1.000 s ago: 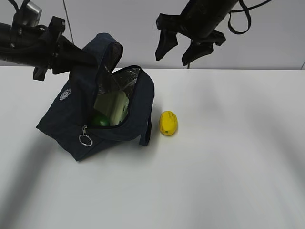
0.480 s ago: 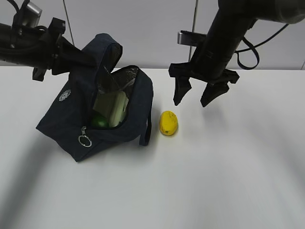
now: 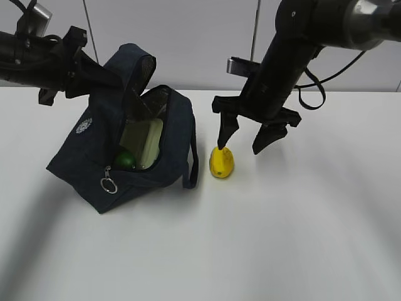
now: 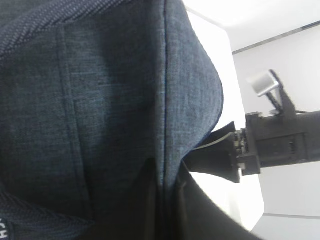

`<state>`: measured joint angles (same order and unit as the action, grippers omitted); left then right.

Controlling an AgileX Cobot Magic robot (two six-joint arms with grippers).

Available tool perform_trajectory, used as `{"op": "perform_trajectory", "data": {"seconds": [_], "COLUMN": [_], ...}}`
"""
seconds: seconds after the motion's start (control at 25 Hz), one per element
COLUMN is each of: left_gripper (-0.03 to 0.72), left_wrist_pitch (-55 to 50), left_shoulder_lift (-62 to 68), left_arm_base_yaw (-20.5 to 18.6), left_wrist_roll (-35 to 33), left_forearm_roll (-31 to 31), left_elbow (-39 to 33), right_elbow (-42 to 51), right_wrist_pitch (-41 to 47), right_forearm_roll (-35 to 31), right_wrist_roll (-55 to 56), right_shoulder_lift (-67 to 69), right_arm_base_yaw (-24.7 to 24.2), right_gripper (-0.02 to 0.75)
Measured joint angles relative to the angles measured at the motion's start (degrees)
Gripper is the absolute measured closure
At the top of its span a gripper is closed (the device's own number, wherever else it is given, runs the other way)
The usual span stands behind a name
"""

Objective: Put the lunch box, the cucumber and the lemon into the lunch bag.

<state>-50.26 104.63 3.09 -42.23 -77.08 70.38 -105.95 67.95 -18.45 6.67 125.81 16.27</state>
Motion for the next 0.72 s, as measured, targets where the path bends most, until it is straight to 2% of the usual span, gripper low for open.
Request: {"op": "perform_trajectory", "data": {"seconds": [0.24,0.72], "left_gripper": [0.685,0.685], "left_wrist_pitch": [0.1,-0.21], "left_shoulder_lift": [0.0,0.0], "left_arm_base_yaw": [0.0,0.0], "left_wrist_roll": [0.0,0.08], "left_forearm_roll": [0.1,0.69], "left_elbow": [0.0,0.0], "right_elbow": [0.0,0.01], "right_wrist_pitch": [-6.03,-11.01], "right_forearm_roll": [-1.24,-2.72], "right_wrist_roll": [0.1,0.98], "right_shoulder_lift": [2.11,6.28], "right_arm_base_yaw": [0.61,0.61], "right_gripper": [0.164,0.164]}}
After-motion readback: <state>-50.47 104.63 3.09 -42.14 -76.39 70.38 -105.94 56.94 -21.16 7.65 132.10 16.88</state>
